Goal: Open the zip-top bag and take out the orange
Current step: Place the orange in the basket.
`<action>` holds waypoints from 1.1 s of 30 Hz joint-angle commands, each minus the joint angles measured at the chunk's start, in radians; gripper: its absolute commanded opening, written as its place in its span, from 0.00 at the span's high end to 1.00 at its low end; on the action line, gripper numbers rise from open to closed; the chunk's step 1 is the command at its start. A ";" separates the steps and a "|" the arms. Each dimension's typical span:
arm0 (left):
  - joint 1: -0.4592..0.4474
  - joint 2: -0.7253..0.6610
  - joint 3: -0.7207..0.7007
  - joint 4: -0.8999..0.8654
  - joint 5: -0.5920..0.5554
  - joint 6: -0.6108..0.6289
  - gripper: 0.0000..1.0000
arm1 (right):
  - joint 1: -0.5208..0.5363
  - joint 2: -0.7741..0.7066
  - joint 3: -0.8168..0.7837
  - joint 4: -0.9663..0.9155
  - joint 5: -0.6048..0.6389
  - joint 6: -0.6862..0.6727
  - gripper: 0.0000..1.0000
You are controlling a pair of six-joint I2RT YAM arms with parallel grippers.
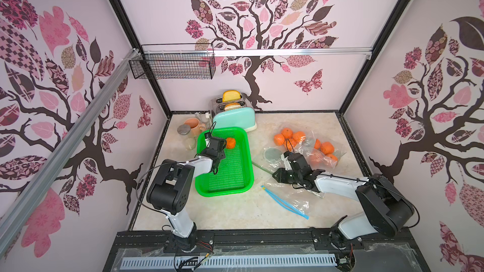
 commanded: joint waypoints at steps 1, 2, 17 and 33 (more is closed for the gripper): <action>0.003 0.033 0.029 0.073 -0.006 0.026 0.60 | -0.004 -0.006 -0.006 -0.014 0.005 0.003 0.69; 0.005 0.042 0.034 0.075 -0.015 0.027 0.59 | -0.004 -0.006 -0.007 -0.015 0.006 0.004 0.69; 0.020 0.081 0.105 -0.004 -0.153 -0.024 0.47 | -0.003 0.000 -0.002 -0.023 0.007 0.001 0.68; 0.035 0.101 0.163 -0.085 -0.105 -0.014 0.30 | -0.003 -0.011 0.008 -0.043 -0.002 -0.008 0.64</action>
